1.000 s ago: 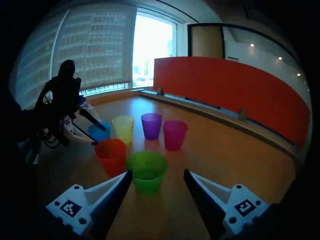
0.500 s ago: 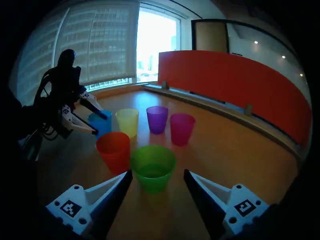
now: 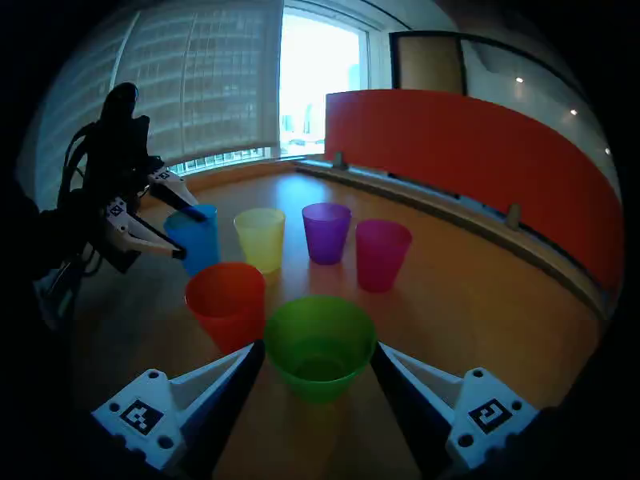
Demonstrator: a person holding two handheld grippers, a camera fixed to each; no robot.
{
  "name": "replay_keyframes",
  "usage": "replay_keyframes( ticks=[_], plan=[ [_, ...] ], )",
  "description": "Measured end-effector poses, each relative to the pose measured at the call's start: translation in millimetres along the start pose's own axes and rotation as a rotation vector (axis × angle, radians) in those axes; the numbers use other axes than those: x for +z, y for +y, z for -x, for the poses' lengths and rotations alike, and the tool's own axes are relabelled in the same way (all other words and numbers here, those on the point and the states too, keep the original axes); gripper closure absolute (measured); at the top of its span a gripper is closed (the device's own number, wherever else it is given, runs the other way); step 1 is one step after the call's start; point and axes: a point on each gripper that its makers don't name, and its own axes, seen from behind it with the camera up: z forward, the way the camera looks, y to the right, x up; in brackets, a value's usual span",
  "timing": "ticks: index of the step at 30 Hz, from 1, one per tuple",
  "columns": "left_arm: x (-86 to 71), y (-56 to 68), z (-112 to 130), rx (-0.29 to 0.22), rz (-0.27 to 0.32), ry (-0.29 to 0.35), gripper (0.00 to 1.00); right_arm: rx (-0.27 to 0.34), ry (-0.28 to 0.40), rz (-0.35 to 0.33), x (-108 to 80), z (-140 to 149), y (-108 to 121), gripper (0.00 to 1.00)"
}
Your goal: Pour water
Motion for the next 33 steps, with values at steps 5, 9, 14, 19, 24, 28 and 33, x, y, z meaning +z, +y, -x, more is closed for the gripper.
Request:
replay_keyframes(
  ticks=[5, 9, 14, 19, 24, 28, 33],
  plan=[
    [-5.0, -1.4, -1, -0.003, -0.006, 0.006, 0.15, 0.003, -0.016, 0.003, 4.7, 0, 2, 0.00],
    [-7.9, -1.9, -1, -0.002, -0.010, 0.009, 0.15, -0.007, -0.025, 0.009, 6.8, 1, 4, 0.01],
    [-10.0, -1.9, -1, 0.003, -0.012, 0.011, 0.15, -0.018, -0.041, 0.009, 8.0, 2, 4, 0.08],
    [-11.5, -1.7, -2, 0.000, -0.013, 0.015, 0.15, -0.010, -0.044, 0.009, 7.3, 2, 5, 0.10],
    [-13.4, -1.1, -4, -0.008, -0.014, 0.024, 0.15, -0.001, -0.030, 0.011, 3.9, -3, 4, 0.10],
    [-16.3, 0.3, -9, -0.013, -0.014, 0.037, 0.15, 0.008, 0.000, 0.014, -4.1, -15, 4, 0.10],
    [-20.8, 3.9, -21, -0.019, -0.011, 0.064, 0.15, 0.014, 0.039, 0.029, -17.6, -33, 7, 0.10]
  ],
)
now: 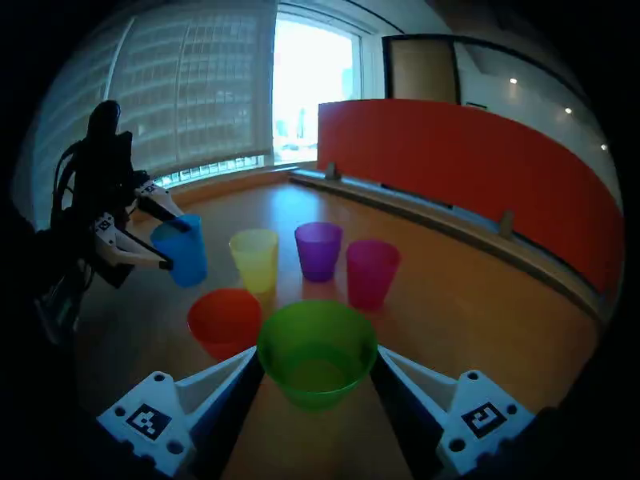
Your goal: Pour water
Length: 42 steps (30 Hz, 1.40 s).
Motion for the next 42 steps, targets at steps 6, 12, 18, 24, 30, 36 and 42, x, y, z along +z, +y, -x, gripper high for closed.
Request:
replay_keyframes(
  ticks=[6, 12, 18, 24, 30, 36, 42],
  plan=[
    [-4.0, 4.7, -18, -0.001, 0.002, 0.039, 0.15, -0.011, 0.049, 0.022, -17.4, -27, 2, 0.10],
    [-7.7, 6.8, -33, -0.003, -0.001, 0.070, 0.15, -0.027, 0.087, 0.043, -32.7, -48, 3, 0.10],
    [-11.2, 8.4, -52, -0.005, 0.006, 0.105, 0.15, -0.043, 0.120, 0.064, -44.9, -65, 3, 0.10],
    [-13.4, 13.3, -72, -0.001, 0.025, 0.144, 0.15, -0.038, 0.154, 0.073, -55.8, -80, 3, 0.10],
    [-15.0, 15.7, -89, 0.000, 0.030, 0.184, 0.15, -0.035, 0.201, 0.083, -66.8, -97, 5, 0.10],
    [-16.5, 19.1, -102, -0.004, 0.040, 0.215, 0.15, -0.044, 0.228, 0.090, -73.7, -107, 6, 0.10],
    [-19.0, 21.1, -115, -0.005, 0.042, 0.254, 0.15, -0.056, 0.248, 0.096, -78.1, -116, 7, 0.10]
  ],
)
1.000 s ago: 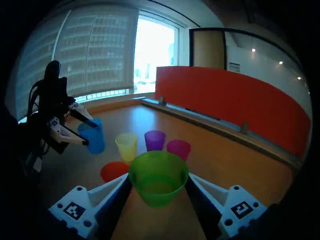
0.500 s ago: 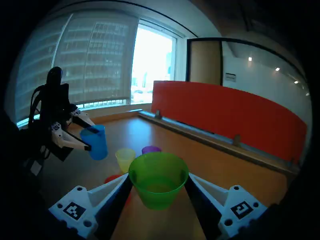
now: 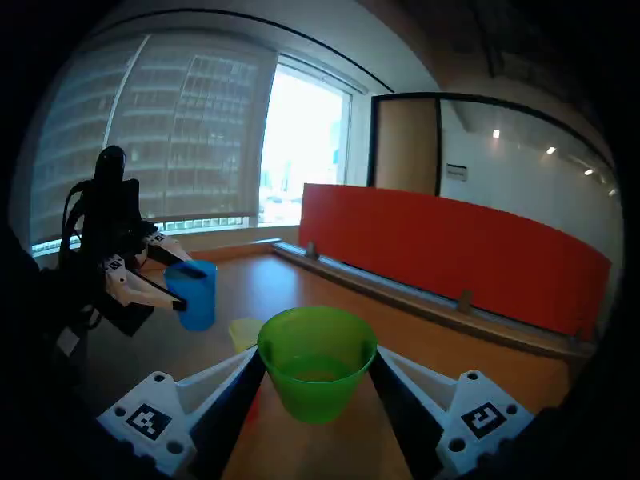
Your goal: Pour water
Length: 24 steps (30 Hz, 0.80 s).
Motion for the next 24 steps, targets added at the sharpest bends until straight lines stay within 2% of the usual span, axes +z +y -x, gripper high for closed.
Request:
replay_keyframes(
  ticks=[15, 24],
  plan=[
    [5.9, 6.2, -17, -0.013, 0.021, 0.043, 0.14, -0.031, 0.049, 0.009, -2.8, -27, 4, 0.10],
    [9.7, 12.1, -22, -0.014, 0.036, 0.052, 0.14, -0.019, 0.100, 0.002, -1.1, -45, 3, 0.10]
  ],
)
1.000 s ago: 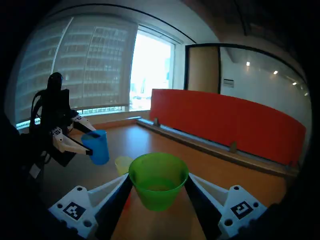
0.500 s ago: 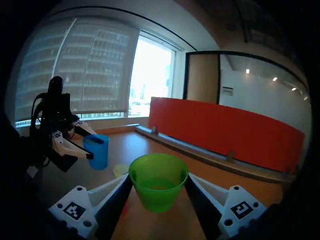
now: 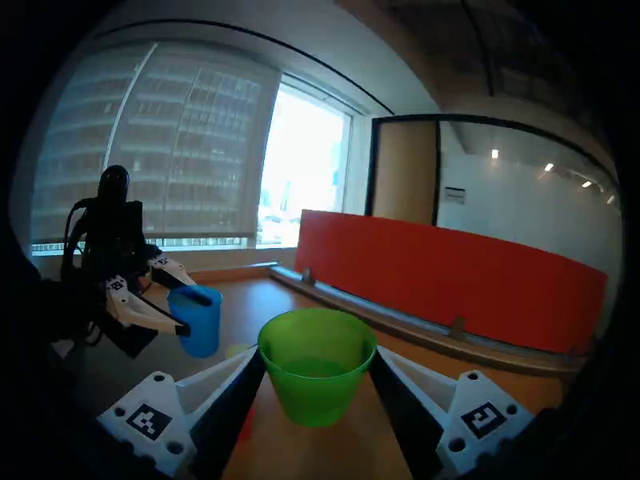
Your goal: Pour water
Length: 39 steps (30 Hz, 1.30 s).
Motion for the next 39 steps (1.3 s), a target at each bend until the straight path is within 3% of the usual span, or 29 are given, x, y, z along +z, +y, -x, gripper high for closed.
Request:
replay_keyframes(
  ticks=[11, 24, 30, 39],
  plan=[
    [4.6, 3.9, -5, -0.012, 0.012, 0.015, 0.15, 0.029, 0.061, -0.009, 4.2, -15, -2, 0.10],
    [9.5, 8.2, 1, -0.012, 0.034, 0.008, 0.14, 0.029, 0.071, -0.023, 8.4, -19, 0, 0.10],
    [12.6, 11.9, 2, -0.010, 0.048, 0.010, 0.15, -0.015, 0.074, -0.023, 8.8, -23, 2, 0.10],
    [16.8, 20.8, -1, -0.001, 0.076, 0.012, 0.15, -0.133, 0.068, -0.043, 11.9, -35, -2, 0.10]
  ],
)
